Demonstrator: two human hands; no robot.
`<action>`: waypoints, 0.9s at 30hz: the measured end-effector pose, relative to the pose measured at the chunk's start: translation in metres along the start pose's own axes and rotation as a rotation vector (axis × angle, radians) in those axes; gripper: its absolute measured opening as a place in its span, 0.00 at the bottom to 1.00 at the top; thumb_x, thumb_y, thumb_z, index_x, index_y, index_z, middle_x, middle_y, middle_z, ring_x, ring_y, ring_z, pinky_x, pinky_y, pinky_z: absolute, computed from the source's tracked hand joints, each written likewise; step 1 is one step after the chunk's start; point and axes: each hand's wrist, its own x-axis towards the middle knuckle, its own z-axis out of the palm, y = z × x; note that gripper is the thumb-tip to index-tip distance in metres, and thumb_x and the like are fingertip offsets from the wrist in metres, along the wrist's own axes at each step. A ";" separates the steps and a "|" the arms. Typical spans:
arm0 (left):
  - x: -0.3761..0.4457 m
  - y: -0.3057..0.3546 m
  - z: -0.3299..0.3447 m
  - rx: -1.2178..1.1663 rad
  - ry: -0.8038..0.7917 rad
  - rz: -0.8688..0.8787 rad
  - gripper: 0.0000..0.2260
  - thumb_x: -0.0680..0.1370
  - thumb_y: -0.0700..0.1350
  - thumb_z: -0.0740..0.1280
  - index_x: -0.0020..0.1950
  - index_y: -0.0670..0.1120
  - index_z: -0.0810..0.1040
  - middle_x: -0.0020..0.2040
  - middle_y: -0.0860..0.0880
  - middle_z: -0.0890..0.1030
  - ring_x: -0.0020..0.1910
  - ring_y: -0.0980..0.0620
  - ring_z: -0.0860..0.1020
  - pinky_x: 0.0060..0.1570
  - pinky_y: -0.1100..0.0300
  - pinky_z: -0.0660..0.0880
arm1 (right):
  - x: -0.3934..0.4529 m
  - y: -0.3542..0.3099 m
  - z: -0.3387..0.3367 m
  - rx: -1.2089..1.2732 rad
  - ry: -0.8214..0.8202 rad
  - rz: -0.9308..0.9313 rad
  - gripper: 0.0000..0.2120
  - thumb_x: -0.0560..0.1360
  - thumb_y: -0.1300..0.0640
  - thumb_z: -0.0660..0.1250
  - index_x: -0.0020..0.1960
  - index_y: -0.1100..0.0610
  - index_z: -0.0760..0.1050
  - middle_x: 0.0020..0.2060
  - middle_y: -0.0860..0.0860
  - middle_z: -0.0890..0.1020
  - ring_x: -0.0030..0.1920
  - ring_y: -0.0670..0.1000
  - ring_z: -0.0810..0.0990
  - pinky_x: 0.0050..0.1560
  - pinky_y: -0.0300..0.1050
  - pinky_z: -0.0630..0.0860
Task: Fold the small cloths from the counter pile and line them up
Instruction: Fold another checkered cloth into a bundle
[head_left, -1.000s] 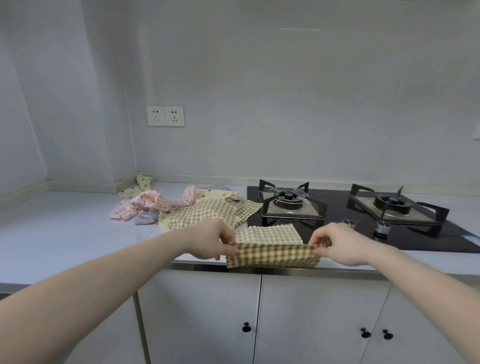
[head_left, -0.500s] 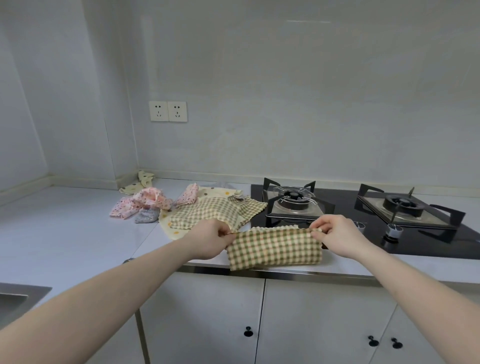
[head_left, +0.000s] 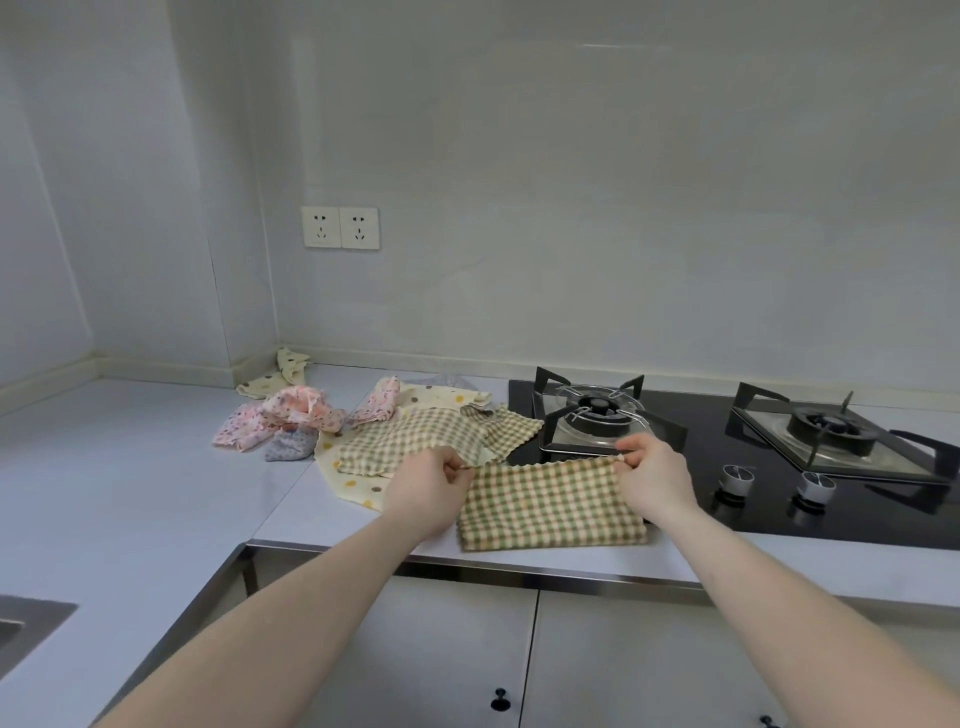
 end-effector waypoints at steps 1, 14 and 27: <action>0.000 -0.001 0.003 -0.003 0.012 -0.004 0.06 0.79 0.52 0.70 0.44 0.53 0.80 0.38 0.54 0.83 0.36 0.56 0.79 0.35 0.58 0.77 | 0.001 0.002 0.004 -0.001 0.012 0.009 0.11 0.78 0.61 0.67 0.59 0.53 0.80 0.51 0.51 0.85 0.49 0.52 0.79 0.51 0.44 0.72; 0.008 -0.018 0.023 -0.043 0.025 -0.012 0.11 0.74 0.62 0.70 0.51 0.58 0.82 0.45 0.60 0.82 0.45 0.60 0.79 0.45 0.59 0.78 | -0.005 0.027 0.035 -0.004 0.142 -0.002 0.13 0.80 0.52 0.66 0.63 0.53 0.78 0.54 0.48 0.86 0.56 0.56 0.81 0.56 0.50 0.75; 0.015 -0.027 0.032 0.059 -0.013 0.053 0.15 0.78 0.58 0.69 0.62 0.57 0.82 0.54 0.58 0.83 0.54 0.53 0.80 0.58 0.55 0.78 | -0.002 0.029 0.041 -0.358 0.115 -0.023 0.17 0.76 0.42 0.63 0.58 0.49 0.79 0.54 0.49 0.84 0.58 0.57 0.77 0.58 0.53 0.69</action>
